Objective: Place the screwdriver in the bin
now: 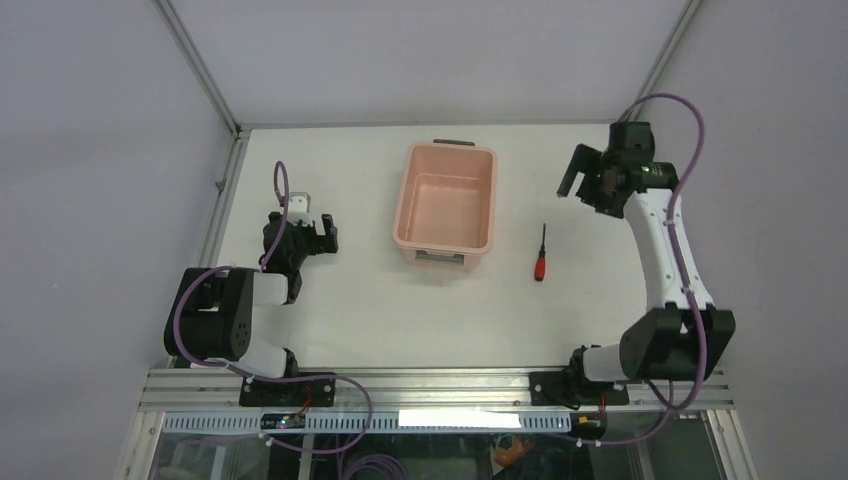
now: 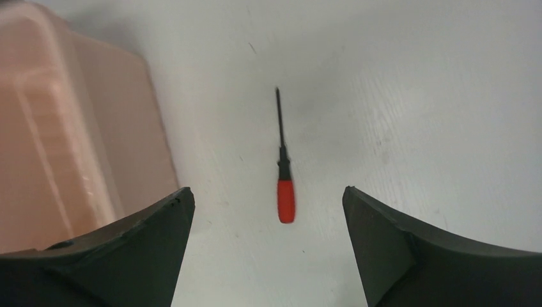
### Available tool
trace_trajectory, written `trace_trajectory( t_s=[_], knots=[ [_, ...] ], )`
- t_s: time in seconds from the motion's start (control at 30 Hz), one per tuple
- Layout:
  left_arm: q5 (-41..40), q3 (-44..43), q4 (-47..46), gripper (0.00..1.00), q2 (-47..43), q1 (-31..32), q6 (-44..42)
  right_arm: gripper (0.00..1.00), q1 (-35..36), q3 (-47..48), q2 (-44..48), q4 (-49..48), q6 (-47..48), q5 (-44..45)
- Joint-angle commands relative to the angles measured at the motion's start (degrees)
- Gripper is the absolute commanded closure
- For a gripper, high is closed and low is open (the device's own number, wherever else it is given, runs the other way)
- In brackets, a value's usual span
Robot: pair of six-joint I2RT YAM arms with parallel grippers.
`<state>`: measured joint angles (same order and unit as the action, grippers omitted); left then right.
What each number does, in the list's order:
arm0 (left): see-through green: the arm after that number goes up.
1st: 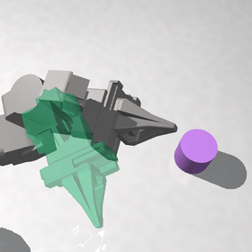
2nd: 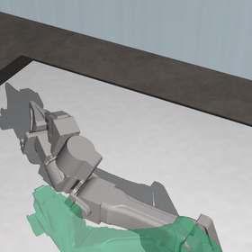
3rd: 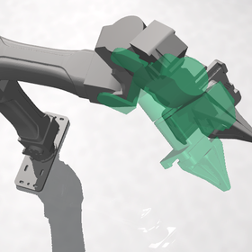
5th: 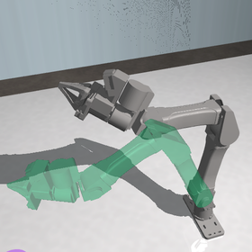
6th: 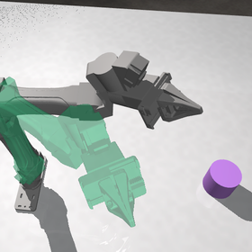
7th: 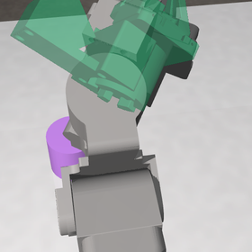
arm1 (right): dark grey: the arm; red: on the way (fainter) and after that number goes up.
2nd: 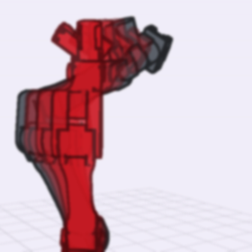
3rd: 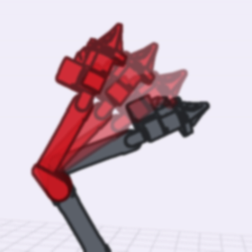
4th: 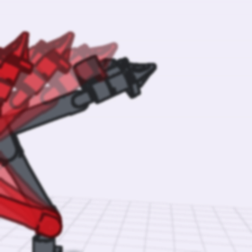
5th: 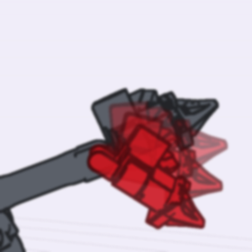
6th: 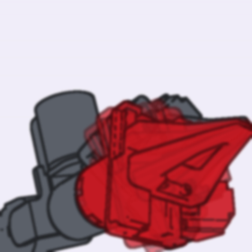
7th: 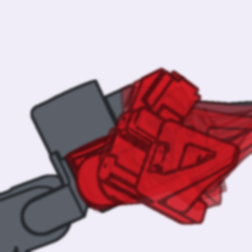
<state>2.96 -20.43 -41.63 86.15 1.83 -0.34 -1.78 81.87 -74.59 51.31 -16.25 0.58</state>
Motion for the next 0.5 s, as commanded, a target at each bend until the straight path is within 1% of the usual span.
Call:
trace_trajectory(
  t_s=[0.0,0.03,0.07,0.13,0.3,0.37,0.4,0.43,0.47],
  knots=[
    [-0.4,-1.5,-4.5,0.01,0.1,0.2,1.0,0.13,1.3,-8.3,-7.9,7.4,1.4,-0.1],
    [-0.4,-1.5,-4.6,0.01,0.2,0.2,1.0,0.14,1.6,-9.7,-8.9,5.7,1.0,0.0],
    [-0.3,-1.5,-4.6,0.01,0.2,0.2,1.0,0.14,1.7,-11.4,-11.3,3.9,0.8,-2.0],
    [-0.3,-1.5,-4.6,0.01,0.2,0.2,1.0,0.16,3.6,-13.7,-15.1,1.6,0.4,-2.3],
    [-0.3,-1.5,-4.6,0.01,0.2,0.2,1.0,0.19,5.8,-13.3,-24.2,-1.6,-0.1,-1.0],
    [-0.4,-1.5,-4.6,0.01,0.2,0.2,1.0,0.22,5.9,-12.9,-26.8,-2.1,-0.5,2.6],
    [-0.4,-1.5,-4.6,0.01,0.2,0.2,1.0,0.25,6.0,-12.7,-27.9,-2.1,-0.7,3.8],
    [-0.4,-1.5,-4.6,0.01,0.2,0.2,1.0,0.31,6.1,-12.7,-28.9,-2.0,-0.7,4.7],
    [-0.4,-1.5,-4.6,0.01,0.2,0.1,1.0,0.40,6.2,-13.0,-29.9,-2.0,-0.9,5.3]
  ],
)
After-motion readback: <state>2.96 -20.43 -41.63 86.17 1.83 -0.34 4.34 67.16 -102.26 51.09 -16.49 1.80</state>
